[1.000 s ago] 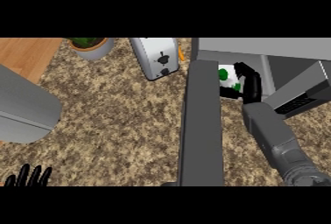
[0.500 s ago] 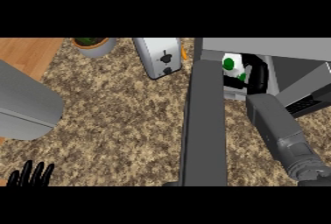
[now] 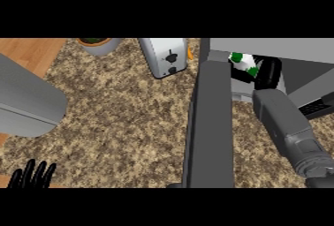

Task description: Pick up the milk, place it into the microwave and close the microwave

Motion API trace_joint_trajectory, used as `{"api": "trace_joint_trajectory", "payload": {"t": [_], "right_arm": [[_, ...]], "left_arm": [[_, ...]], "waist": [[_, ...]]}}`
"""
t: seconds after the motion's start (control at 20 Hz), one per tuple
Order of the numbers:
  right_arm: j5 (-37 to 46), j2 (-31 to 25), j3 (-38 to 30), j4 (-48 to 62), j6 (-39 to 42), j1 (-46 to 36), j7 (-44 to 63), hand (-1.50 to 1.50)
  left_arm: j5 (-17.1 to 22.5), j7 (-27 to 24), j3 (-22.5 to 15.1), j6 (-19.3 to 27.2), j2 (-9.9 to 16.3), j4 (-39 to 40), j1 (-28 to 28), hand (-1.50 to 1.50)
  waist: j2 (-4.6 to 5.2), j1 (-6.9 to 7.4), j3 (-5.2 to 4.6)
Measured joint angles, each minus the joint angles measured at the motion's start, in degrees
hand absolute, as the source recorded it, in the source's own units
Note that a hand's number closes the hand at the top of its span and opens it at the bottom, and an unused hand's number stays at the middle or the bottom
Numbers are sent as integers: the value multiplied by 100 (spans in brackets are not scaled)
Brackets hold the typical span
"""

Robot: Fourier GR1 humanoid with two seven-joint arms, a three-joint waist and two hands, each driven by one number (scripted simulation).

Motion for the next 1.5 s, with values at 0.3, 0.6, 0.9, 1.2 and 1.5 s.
{"api": "trace_joint_trajectory", "payload": {"t": [0.3, 0.6, 0.9, 1.2, 1.5], "right_arm": [[172, -185, 35, 366, -617, 134, 407, -150], [673, -397, 463, 777, -1576, 537, 1604, -150], [1179, -93, 967, 841, -1224, 155, 1541, -150], [1341, 191, 1132, 857, -736, -40, 1417, -150], [1304, 434, 1098, 794, -192, -181, 1379, -150]], "left_arm": [[-20, -1, 9, 10, 5, 51, -131, -150], [-99, -20, -23, -11, 29, 87, -243, -150], [-152, 35, -59, 21, 22, 203, -423, -150], [-190, 24, -38, 44, 21, 271, -505, -150], [-221, -54, 14, 33, 38, 347, -565, -150]], "waist": [[79, 37, -34], [156, 200, -57], [83, 258, -12], [60, 240, 8], [34, 186, 9]]}}
